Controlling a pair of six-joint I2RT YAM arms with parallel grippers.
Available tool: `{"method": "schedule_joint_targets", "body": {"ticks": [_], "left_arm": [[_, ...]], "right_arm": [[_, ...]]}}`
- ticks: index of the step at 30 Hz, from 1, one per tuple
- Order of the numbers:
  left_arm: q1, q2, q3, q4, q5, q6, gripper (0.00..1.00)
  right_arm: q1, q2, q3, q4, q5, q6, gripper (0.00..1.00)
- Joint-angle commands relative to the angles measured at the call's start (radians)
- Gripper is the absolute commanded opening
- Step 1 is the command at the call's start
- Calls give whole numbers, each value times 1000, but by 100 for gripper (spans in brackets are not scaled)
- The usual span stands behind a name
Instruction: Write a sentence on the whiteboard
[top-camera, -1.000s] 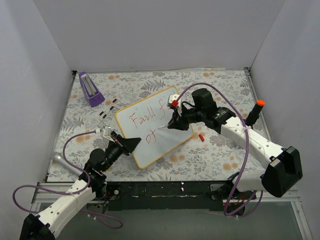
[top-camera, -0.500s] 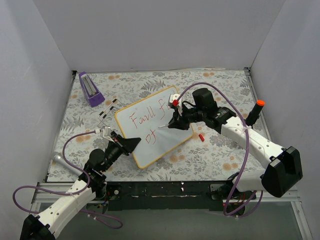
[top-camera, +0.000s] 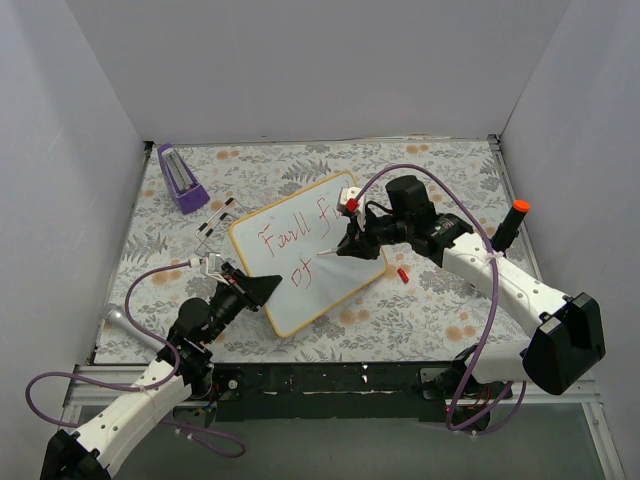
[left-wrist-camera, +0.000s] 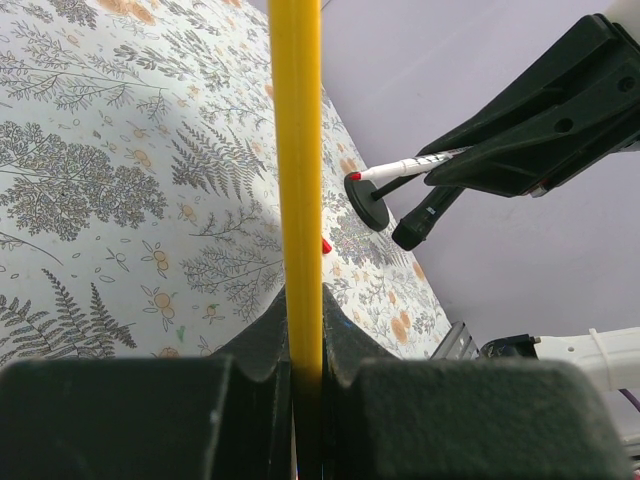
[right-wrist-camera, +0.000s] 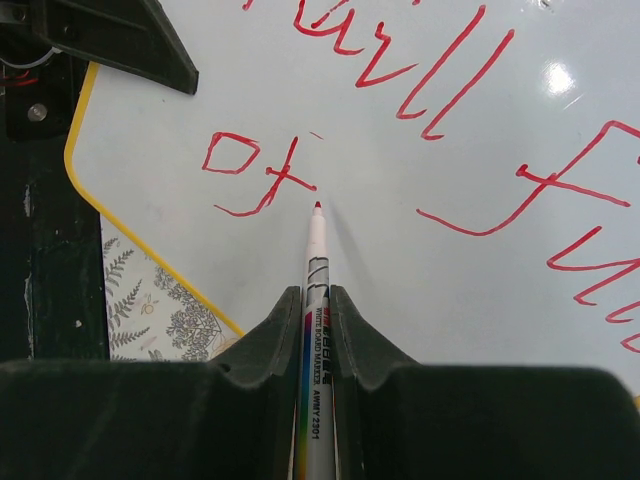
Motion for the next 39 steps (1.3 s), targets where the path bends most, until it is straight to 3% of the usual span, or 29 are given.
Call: {"method": "schedule_joint_targets", "body": {"ticks": [1,39], "left_arm": [[-2,-40,-20,158,-2,-22,0],[-2,-63,-20,129,9,-25,0]], "right_arm": [[-5,-25,-8,10,-29,-5,1],[-51,-44,26,-18,-24,-26,1]]}}
